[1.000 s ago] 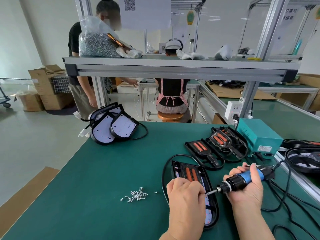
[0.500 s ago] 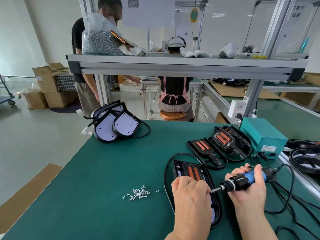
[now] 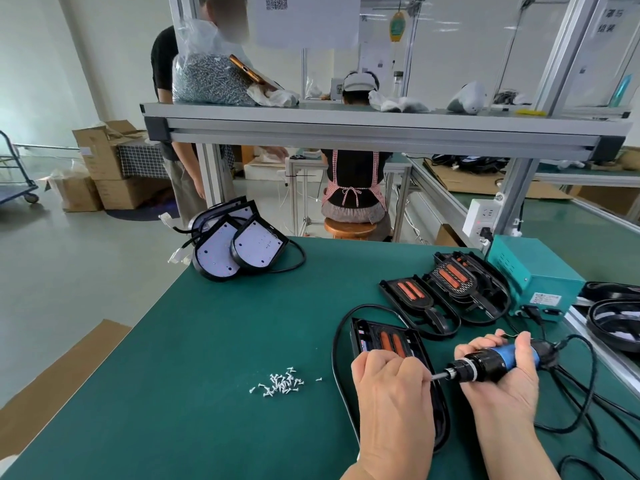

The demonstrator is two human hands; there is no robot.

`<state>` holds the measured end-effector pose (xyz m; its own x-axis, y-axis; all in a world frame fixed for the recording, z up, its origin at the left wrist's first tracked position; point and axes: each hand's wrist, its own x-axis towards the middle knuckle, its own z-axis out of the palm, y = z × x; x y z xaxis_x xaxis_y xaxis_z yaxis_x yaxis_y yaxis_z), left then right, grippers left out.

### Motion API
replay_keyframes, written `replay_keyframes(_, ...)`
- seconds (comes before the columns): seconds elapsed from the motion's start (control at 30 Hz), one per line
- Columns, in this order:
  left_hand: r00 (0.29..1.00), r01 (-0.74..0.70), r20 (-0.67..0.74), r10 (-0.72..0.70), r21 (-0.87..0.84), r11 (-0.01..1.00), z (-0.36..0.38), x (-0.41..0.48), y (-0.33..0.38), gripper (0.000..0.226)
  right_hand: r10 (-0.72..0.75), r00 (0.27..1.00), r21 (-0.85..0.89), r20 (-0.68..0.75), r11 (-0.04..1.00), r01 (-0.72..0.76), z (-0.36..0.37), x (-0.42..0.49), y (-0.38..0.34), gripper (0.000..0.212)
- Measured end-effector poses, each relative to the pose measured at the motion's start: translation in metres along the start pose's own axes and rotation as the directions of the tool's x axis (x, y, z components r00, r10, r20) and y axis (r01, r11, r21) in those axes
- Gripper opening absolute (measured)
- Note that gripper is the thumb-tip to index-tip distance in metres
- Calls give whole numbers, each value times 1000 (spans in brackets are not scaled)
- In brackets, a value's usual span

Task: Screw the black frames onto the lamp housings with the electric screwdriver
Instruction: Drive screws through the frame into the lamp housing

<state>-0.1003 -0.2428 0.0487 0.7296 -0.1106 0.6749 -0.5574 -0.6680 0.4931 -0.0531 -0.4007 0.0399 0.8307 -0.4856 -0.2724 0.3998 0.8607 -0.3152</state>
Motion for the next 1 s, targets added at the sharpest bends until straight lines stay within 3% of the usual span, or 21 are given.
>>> replay_keyframes(0.57,1000,15,-17,-15,32,999,1,1,4,34,-10,1000,-20,16,1000,10,-2,3,4,28)
replay_keyframes(1.0,998,40,50,-43,52,998,-2,2,4,35,14,1000,10,0,1000,-14,-2,5,1,31)
